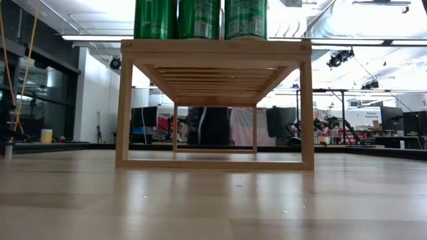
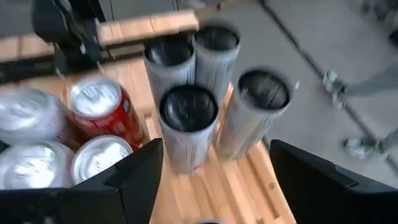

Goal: Place canned beverage on shelf
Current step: Put the white pink soda can on the shelf aligned with the other white pink soda cans

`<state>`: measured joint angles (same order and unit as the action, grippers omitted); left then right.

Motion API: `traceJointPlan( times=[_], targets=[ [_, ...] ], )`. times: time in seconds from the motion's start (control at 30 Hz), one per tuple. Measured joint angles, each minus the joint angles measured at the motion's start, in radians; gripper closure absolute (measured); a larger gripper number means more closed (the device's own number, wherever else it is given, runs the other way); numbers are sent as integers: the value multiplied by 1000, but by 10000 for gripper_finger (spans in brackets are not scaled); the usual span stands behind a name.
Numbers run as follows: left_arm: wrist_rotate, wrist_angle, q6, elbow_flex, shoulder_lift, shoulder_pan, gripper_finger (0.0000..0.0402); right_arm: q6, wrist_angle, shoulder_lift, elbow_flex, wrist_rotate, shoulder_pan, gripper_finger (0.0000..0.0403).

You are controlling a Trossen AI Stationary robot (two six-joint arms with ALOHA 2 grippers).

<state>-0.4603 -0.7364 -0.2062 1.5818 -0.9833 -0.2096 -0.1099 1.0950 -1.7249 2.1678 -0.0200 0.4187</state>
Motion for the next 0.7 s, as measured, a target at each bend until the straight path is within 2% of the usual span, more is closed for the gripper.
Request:
traceJointPlan(
  times=[0.27,0.37,0.43,0.57,0.63,0.7],
  targets=[
    [-9,0,0,0,0,0,9,-12,133,98,61,-67,-7,135],
    [-17,0,0,0,0,0,9,2,234,138,57,-54,-33,168],
    [-21,0,0,0,0,0,9,24,271,173,26,-27,-61,203],
    [-25,0,0,0,0,0,9,86,285,283,-154,9,-117,302],
    [-25,0,0,0,0,0,9,134,249,365,-309,21,-138,360],
    [-25,0,0,0,0,0,9,192,153,459,-489,24,-149,391]
  ],
)
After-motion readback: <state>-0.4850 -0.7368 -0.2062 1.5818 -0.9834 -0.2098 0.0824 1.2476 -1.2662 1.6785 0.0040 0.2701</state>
